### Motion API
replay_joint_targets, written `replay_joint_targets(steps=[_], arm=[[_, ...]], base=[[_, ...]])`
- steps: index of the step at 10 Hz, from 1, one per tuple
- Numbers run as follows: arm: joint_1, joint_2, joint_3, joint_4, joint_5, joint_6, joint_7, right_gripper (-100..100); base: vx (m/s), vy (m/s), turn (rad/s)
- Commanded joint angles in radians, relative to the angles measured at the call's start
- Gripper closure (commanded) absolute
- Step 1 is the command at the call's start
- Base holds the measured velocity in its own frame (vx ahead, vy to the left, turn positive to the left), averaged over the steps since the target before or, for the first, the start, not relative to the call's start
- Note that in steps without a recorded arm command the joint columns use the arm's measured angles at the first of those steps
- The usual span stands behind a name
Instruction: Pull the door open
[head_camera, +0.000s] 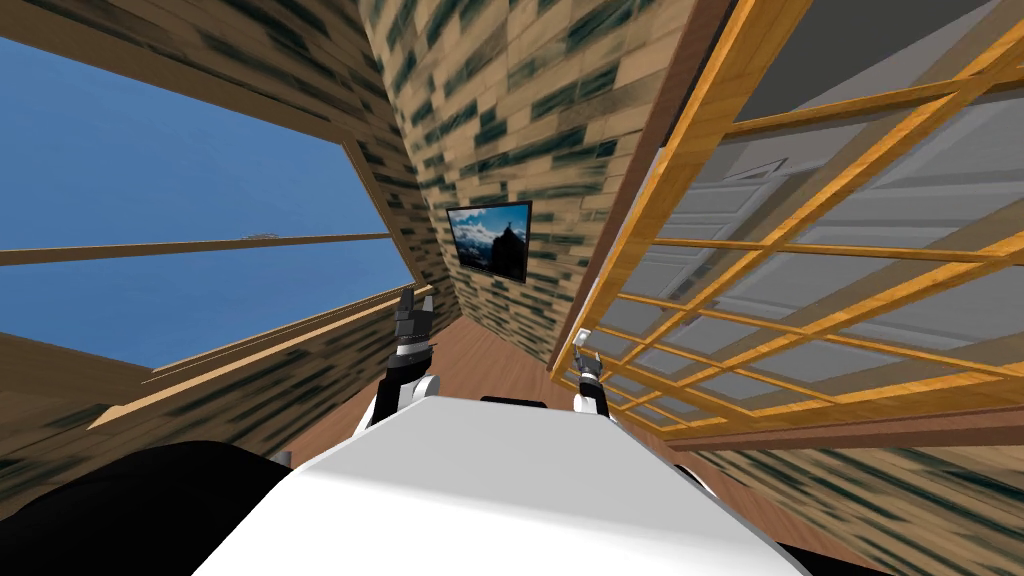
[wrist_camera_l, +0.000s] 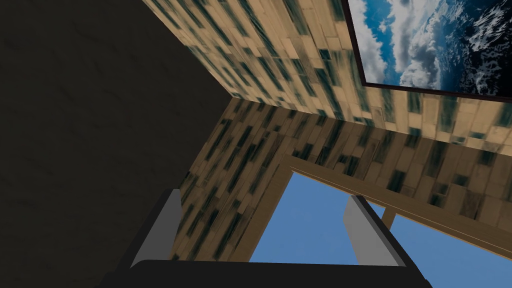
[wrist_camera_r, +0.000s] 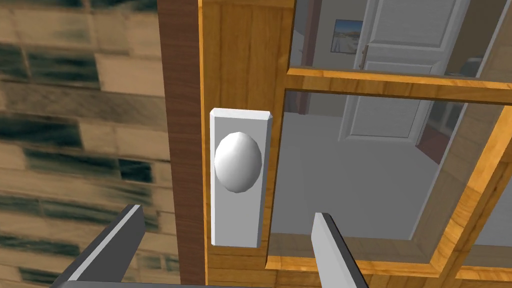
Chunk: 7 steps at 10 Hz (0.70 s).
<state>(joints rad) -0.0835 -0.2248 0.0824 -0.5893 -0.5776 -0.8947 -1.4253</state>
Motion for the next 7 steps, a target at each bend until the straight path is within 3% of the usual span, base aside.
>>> replay_joint_targets(steps=[1, 4, 5, 6, 7], arm=[[0.015, -0.026, -0.005, -0.004, -0.006, -0.002, -0.026, -100], [0.034, -0.067, -0.011, 0.007, -0.015, -0.014, -0.068, -100], [0.021, -0.059, -0.007, 0.025, -0.012, -0.018, -0.062, -100], [0.021, -0.059, -0.007, 0.025, -0.012, -0.018, -0.062, 100], [0.021, -0.059, -0.007, 0.025, -0.012, -0.018, -0.062, 100]], base=[[0.224, 0.010, 0.108], [0.228, -0.016, 0.088], [0.078, -0.020, 0.003], [-0.011, 0.006, -0.007], [-0.030, -0.004, -0.025]])
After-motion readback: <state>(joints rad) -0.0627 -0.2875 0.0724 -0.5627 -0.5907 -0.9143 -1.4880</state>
